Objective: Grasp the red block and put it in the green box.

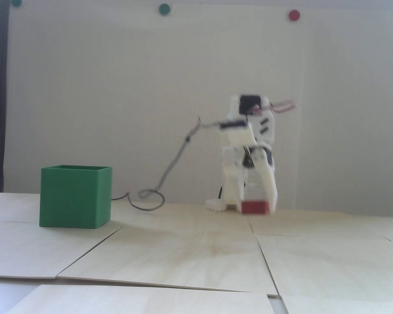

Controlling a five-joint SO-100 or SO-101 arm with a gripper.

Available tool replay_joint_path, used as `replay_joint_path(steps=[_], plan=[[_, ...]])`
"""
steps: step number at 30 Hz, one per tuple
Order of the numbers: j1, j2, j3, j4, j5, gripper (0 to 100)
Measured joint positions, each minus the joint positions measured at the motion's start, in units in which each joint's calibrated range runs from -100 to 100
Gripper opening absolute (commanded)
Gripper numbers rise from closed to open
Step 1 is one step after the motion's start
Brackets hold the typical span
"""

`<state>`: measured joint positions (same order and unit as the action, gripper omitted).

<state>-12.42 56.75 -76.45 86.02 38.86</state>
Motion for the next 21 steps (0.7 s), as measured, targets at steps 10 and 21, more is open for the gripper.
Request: replay_joint_path(steps=[10, 21], plan=[[19.0, -19.8, 15.0, 0.0, 0.3, 2], [42.0, -39.3, 29.8, -6.7, 4.1, 2]])
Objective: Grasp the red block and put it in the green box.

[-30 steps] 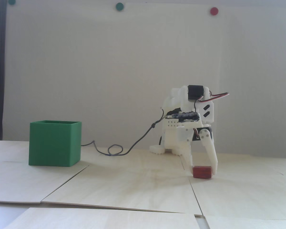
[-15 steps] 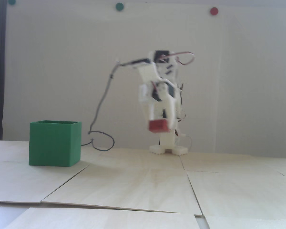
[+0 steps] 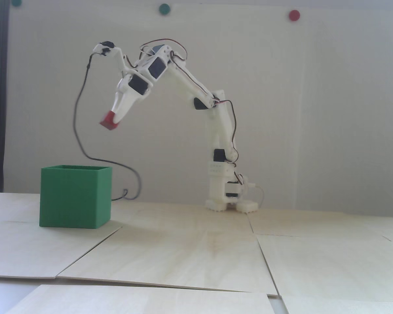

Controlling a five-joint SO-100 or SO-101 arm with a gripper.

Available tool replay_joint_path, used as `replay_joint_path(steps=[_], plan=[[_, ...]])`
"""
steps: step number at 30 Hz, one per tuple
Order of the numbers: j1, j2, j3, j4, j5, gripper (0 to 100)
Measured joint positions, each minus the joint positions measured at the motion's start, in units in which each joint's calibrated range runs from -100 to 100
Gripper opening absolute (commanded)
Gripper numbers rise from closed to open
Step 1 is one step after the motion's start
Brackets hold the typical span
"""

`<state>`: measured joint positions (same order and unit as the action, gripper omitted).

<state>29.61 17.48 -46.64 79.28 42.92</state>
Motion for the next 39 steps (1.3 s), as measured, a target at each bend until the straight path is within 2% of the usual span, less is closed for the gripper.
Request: replay_joint_path(steps=[12, 22, 30, 39], plan=[[5.1, -0.2, 9.8, -3.6, 2.0, 2], [5.2, 2.8, 10.6, -16.1, 2.1, 2], [5.7, 13.8, -0.6, -17.8, 2.1, 2], [5.7, 15.9, -5.0, -17.1, 2.1, 2]])
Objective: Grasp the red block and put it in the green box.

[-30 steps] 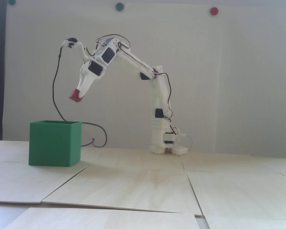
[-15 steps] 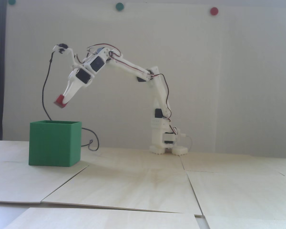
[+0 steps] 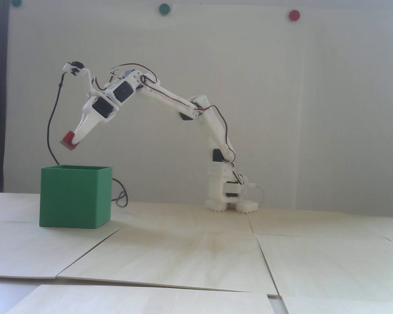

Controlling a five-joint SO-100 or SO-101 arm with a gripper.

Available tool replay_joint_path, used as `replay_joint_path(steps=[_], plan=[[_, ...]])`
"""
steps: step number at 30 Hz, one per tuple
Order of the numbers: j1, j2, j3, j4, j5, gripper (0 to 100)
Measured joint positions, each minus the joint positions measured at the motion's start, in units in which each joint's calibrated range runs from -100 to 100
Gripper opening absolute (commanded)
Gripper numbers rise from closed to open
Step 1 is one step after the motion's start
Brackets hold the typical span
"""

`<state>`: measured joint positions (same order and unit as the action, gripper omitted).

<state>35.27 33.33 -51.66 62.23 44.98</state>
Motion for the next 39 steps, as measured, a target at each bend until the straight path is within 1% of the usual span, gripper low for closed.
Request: replay_joint_path(steps=[3, 7, 11, 14, 32, 36, 39], plan=[[-1.1, 0.0, -0.3, 2.6, 0.0, 3], [-2.8, 0.0, -0.3, 3.2, 0.0, 4], [-2.8, 0.0, -0.3, 3.2, 0.0, 16], [-2.5, 0.0, -0.3, 3.2, 0.0, 21], [-2.7, -0.3, -0.2, 3.9, 0.2, 21], [-4.3, -8.6, 5.2, 7.6, -1.3, 19], [-7.1, -20.0, 12.8, 11.1, -2.4, 11]])
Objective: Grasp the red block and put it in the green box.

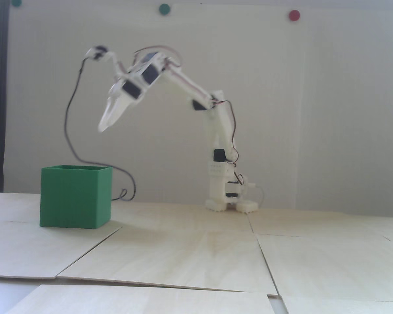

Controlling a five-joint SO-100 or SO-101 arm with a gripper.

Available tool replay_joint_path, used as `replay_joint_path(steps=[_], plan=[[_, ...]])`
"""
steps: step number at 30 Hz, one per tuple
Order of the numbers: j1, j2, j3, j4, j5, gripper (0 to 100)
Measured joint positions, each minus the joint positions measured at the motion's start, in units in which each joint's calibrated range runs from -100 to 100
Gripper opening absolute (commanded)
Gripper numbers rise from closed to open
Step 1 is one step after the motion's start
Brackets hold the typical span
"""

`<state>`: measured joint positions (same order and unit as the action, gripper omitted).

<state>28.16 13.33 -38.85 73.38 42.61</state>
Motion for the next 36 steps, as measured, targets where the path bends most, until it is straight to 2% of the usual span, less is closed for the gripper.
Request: replay_joint_path(steps=[1, 3, 11, 24, 36], plan=[[-1.2, -4.2, 3.1, 1.3, -0.1, 5], [-3.7, -12.0, 9.4, 3.9, -0.3, 1], [-11.7, -40.4, 41.2, 8.1, -0.4, 2], [-28.9, -76.5, 103.2, -8.6, -0.4, 2], [-36.5, -96.3, 130.3, -9.6, -0.4, 2]])
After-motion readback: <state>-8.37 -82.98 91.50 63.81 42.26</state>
